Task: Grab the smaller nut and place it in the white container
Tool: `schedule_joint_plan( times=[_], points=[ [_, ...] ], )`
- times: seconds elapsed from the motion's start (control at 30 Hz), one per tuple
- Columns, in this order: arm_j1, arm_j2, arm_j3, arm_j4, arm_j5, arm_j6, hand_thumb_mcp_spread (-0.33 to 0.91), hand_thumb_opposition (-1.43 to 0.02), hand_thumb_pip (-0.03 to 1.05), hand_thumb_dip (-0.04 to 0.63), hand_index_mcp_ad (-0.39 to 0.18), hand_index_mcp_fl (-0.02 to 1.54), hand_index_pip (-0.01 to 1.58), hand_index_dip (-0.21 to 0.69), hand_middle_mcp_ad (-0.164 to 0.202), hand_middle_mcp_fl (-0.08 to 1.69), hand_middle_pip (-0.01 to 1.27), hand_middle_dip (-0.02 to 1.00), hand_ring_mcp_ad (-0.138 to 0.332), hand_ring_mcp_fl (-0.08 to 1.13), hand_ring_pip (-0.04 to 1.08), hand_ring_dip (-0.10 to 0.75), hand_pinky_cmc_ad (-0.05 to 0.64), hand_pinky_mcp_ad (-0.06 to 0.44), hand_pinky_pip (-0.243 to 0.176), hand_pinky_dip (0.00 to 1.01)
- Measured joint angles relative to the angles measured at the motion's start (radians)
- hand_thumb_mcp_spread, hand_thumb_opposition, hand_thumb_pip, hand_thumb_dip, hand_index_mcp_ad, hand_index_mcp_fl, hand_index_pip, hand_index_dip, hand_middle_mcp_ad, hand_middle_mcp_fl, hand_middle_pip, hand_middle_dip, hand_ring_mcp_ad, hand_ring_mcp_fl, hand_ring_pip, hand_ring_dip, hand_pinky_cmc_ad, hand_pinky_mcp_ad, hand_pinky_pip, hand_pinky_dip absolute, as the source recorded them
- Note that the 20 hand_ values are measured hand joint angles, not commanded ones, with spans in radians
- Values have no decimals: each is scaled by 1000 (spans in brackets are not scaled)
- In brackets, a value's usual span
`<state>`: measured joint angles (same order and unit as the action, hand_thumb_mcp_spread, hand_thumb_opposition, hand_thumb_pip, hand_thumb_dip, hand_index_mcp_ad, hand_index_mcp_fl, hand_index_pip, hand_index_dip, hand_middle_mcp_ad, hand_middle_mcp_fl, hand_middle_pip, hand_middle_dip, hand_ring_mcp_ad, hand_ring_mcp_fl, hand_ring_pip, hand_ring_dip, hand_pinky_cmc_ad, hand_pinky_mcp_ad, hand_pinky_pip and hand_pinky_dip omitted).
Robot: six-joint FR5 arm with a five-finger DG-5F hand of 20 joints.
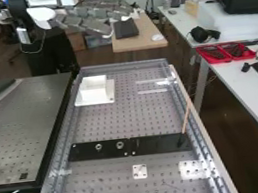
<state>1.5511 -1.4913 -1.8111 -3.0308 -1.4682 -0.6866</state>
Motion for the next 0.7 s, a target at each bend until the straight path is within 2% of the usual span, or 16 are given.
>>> schedule_joint_plan(
  times=[0.4, 0.7],
  points=[
    [-20, 16, -18, -13, -11, -4, 243, -750, 583, 157, -126, 119, 84, 405, 54, 16, 119, 222, 120, 0, 66, 119, 410, 278, -93, 157],
    [-14, -1, -14, -27, -11, 2, 243, -750, 583, 157, -127, 119, 84, 405, 54, 16, 119, 222, 124, 0, 66, 119, 410, 279, -93, 157]
  ],
)
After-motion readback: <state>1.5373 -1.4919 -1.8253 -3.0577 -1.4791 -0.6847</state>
